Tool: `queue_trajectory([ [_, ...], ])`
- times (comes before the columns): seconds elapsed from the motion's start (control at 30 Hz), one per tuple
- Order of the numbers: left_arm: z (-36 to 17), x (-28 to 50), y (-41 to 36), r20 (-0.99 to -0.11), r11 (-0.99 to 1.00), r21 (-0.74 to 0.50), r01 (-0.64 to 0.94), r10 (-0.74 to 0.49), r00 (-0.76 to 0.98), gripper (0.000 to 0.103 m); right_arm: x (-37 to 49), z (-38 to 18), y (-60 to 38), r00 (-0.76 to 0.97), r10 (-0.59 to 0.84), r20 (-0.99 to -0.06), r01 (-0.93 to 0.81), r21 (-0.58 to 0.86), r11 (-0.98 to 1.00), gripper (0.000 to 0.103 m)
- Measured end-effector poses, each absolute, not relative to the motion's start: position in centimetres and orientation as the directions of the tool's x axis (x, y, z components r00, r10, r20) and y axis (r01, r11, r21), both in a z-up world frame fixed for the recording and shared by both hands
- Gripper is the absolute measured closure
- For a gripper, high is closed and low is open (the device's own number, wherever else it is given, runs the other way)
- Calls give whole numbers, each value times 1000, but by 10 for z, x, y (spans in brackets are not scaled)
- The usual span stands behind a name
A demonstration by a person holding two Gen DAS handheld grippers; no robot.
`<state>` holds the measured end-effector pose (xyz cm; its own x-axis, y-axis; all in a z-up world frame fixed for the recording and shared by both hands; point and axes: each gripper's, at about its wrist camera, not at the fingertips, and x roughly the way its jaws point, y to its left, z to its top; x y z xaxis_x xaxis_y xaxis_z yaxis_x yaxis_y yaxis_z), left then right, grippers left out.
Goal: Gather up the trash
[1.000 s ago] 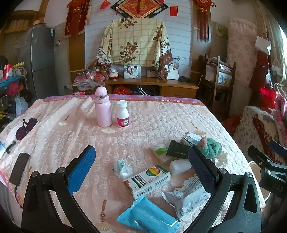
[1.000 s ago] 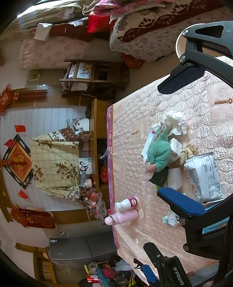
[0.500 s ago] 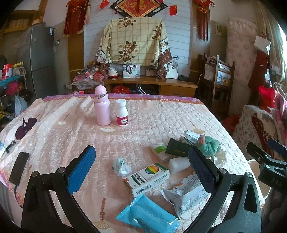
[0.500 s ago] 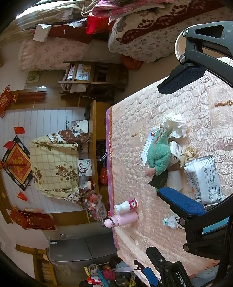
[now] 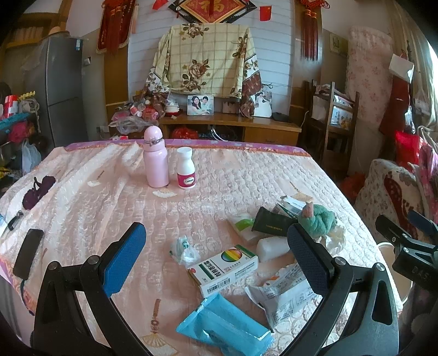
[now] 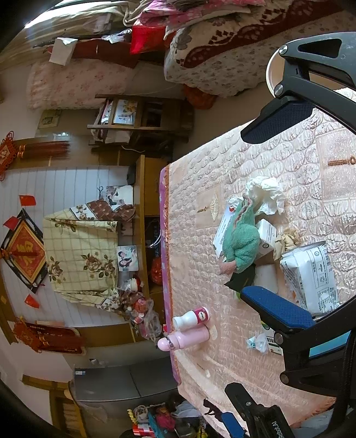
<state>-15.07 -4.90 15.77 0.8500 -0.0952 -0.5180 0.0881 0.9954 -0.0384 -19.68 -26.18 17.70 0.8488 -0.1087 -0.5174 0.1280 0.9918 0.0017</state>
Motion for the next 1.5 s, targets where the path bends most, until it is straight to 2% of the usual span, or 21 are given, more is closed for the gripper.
queue_trajectory([
  [1.23,151,-152,-32,-574,998,-38,57,-68,816,0,-201,166,-261,824,-82,-560,103,7,995,0],
  [1.5,138,-158,-18,-640,996,-28,88,-85,763,0,-203,161,-266,812,-83,-577,99,-4,995,0],
])
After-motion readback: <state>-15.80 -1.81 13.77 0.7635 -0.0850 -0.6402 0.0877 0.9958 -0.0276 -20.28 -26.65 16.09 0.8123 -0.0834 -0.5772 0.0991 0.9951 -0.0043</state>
